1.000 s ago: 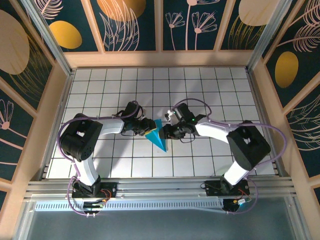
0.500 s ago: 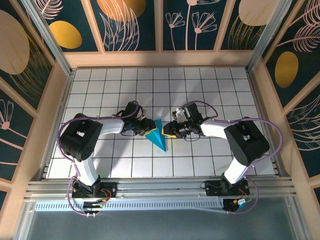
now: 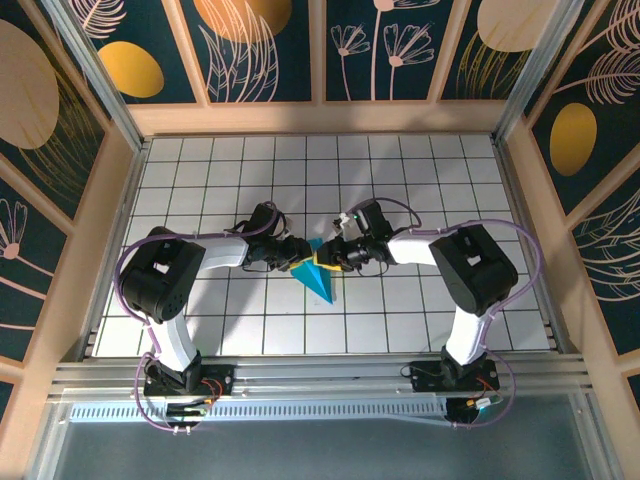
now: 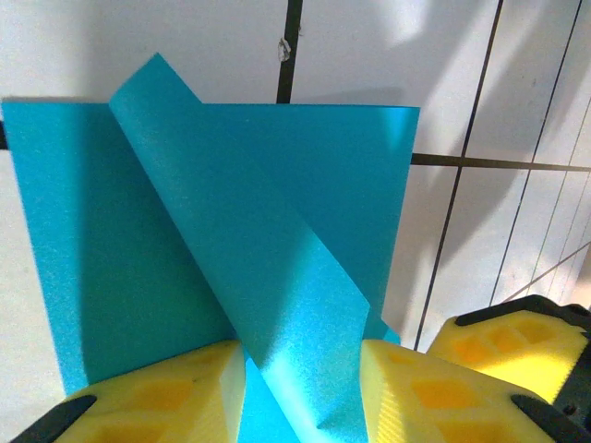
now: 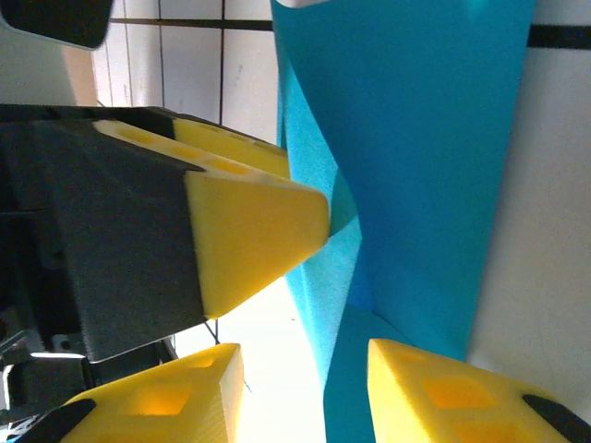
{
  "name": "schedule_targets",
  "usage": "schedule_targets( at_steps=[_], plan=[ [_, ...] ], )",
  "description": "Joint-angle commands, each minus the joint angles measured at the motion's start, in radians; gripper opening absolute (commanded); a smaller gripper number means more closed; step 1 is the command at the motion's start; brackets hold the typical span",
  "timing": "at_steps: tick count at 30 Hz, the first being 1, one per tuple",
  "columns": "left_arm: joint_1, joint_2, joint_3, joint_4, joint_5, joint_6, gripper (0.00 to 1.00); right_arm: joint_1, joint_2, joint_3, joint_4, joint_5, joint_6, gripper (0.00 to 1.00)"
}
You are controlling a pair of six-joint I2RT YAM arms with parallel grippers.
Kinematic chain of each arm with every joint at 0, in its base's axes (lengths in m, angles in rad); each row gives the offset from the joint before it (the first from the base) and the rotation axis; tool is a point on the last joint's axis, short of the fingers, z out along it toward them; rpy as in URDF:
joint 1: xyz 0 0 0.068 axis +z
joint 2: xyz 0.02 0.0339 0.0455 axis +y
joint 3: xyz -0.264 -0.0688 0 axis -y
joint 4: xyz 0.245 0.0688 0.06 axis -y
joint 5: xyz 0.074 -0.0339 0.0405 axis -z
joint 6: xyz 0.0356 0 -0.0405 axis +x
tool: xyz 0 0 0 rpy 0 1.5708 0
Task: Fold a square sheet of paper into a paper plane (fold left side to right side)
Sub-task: Fourth fold the wing at the center of the table.
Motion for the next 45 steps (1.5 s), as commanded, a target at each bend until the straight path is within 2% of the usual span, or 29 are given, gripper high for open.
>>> schedule_targets(
  at_steps=[1,11,19,26,45],
  plan=[
    [-0.004,0.035,0.001,-0.051,-0.050,0.010,0.38,0.013,0.021,0.031,0.020,-0.020,0.007,0.39],
    [-0.004,0.033,0.000,-0.050,-0.048,0.010,0.38,0.016,0.040,0.042,-0.010,-0.010,-0.001,0.22],
    [-0.004,0.035,-0.002,-0.050,-0.046,0.010,0.38,0.016,0.046,0.066,-0.091,0.049,-0.034,0.00],
    [-0.004,0.032,-0.003,-0.051,-0.046,0.010,0.38,0.014,0.037,0.077,-0.139,0.119,-0.056,0.00],
    [-0.004,0.033,-0.003,-0.053,-0.048,0.011,0.38,0.013,0.030,0.087,-0.209,0.160,-0.087,0.00]
  ],
)
